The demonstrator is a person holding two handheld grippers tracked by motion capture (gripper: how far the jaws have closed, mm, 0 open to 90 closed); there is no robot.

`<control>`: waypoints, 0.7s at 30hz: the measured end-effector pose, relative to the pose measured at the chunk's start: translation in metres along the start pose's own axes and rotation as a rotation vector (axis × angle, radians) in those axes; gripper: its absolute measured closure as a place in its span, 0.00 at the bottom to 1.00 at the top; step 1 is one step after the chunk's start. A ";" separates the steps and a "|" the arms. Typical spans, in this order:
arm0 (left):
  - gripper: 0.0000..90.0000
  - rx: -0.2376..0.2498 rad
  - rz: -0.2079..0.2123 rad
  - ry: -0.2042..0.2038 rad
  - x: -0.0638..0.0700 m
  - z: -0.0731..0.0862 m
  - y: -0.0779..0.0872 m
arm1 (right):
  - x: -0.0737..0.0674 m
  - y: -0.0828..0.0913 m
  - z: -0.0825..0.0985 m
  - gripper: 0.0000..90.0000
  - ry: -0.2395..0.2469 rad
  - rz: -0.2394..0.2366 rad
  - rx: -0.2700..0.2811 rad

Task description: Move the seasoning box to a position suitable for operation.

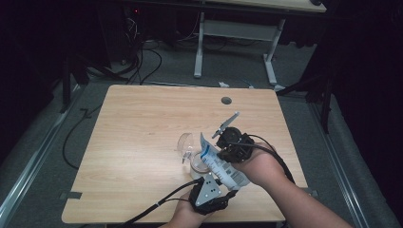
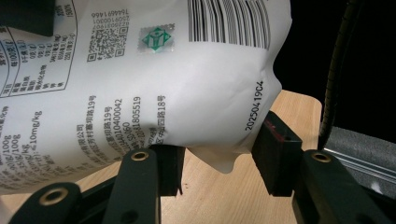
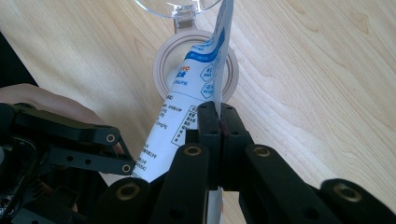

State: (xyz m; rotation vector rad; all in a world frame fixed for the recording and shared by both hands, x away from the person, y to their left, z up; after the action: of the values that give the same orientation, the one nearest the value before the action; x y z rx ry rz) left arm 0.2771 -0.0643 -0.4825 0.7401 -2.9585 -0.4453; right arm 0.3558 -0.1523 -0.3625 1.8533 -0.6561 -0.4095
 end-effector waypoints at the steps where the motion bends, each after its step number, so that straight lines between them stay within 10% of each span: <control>1: 0.64 -0.002 0.001 -0.002 0.000 0.000 0.000 | 0.000 0.000 0.000 1.00 0.000 0.001 0.000; 21: 0.64 0.006 -0.004 -0.005 0.000 -0.004 0.000 | 0.000 0.003 -0.001 1.00 0.001 0.009 0.000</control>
State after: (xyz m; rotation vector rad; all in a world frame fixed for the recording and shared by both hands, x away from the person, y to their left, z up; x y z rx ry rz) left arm 0.2775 -0.0651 -0.4786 0.7465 -2.9650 -0.4394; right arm 0.3557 -0.1530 -0.3591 1.8500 -0.6631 -0.4023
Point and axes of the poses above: each handheld gripper's, and its own axes: y roughly backward along the jaws, z roughly out of its underside, x roughly to its right, the point moved 3 cm from there along -y, roughly forward along the jaws, and after that the axes turned 3 degrees about -z, right-handed, at the moved point
